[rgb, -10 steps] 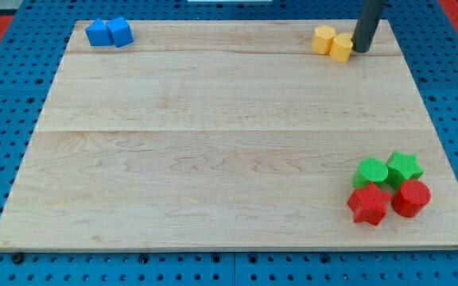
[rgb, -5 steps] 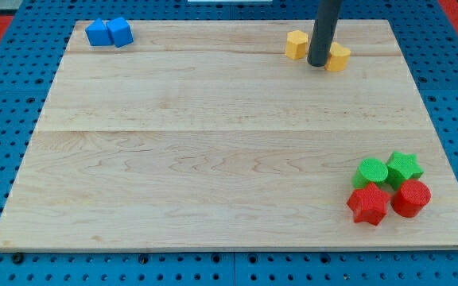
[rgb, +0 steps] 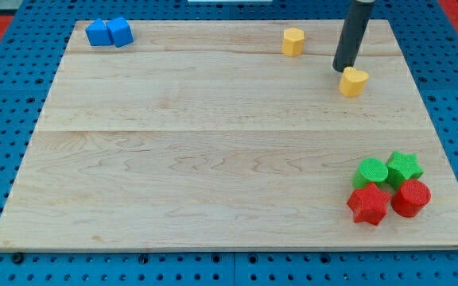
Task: Push the yellow heart to the group of the blocks
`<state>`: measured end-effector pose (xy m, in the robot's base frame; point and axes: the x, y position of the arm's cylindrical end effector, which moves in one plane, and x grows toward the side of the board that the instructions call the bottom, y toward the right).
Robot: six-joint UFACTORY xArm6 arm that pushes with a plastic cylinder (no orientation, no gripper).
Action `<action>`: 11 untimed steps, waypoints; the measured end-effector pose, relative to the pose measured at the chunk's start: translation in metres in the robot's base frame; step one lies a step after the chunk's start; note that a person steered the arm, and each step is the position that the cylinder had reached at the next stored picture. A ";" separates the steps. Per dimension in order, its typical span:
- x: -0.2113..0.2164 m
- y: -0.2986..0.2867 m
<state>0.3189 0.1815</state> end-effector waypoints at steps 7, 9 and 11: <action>0.109 0.008; 0.123 0.023; 0.089 -0.028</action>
<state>0.4081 0.1538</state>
